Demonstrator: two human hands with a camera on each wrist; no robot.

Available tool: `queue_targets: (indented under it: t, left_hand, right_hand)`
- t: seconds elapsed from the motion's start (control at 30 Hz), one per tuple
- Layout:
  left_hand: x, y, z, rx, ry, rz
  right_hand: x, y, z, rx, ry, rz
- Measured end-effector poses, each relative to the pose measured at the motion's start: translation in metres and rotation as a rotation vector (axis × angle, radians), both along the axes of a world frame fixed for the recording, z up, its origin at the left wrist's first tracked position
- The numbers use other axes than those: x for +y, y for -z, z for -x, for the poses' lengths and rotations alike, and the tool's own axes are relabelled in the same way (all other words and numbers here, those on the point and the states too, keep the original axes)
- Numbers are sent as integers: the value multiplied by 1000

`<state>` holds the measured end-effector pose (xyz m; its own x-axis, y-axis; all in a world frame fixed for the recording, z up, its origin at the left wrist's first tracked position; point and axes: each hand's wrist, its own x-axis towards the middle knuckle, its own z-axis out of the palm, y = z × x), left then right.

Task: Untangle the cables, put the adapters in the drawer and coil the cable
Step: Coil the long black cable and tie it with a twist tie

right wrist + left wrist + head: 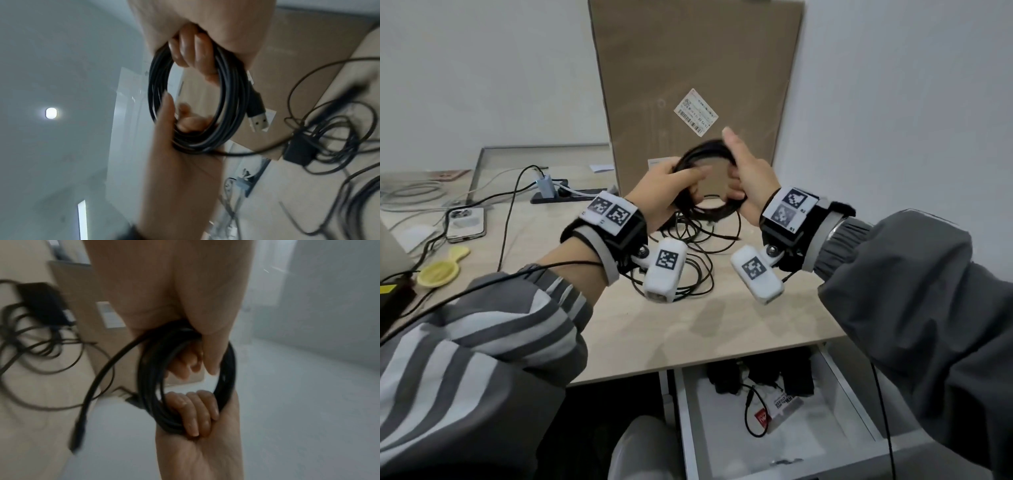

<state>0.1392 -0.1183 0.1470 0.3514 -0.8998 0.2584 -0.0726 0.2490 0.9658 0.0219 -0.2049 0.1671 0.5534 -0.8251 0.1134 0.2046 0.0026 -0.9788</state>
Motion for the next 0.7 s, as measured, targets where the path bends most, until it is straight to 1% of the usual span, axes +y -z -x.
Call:
queue_targets:
  t: [0.03, 0.07, 0.13, 0.2, 0.27, 0.37, 0.43, 0.5, 0.57, 0.63, 0.7]
  left_hand:
    - [0, 4, 0, 120, 43, 15]
    - [0, 7, -1, 203, 69, 32]
    - [0, 9, 0, 318, 105, 78]
    - [-1, 7, 1, 405, 104, 111]
    - [-3, 5, 2, 390, 57, 127]
    - [-6, 1, 7, 278, -20, 87]
    - [-7, -2, 12, 246, -37, 64]
    - [-12, -3, 13, 227, -90, 32]
    - [-17, -2, 10, 205, -191, -9]
    - [-22, 1, 1, 203, -252, -28]
    - [-24, 7, -10, 204, -267, -46]
  right_hand:
    - [-1, -2, -2, -30, 0, -11]
    - [-1, -4, -4, -50, -14, -9]
    - [-4, -6, -10, -79, -43, -9]
    - [-6, -4, -15, -102, -56, -50]
    - [-8, 0, -16, -127, -92, -111]
    - [-15, 8, -11, -156, -159, -179]
    - [-20, 12, -8, -140, -173, -204]
    - [-24, 15, -6, -106, -226, -212]
    - [-27, 19, -6, -62, -312, -223]
    - [-31, 25, -6, 23, -394, -207]
    - [-36, 31, -8, 121, -469, -151]
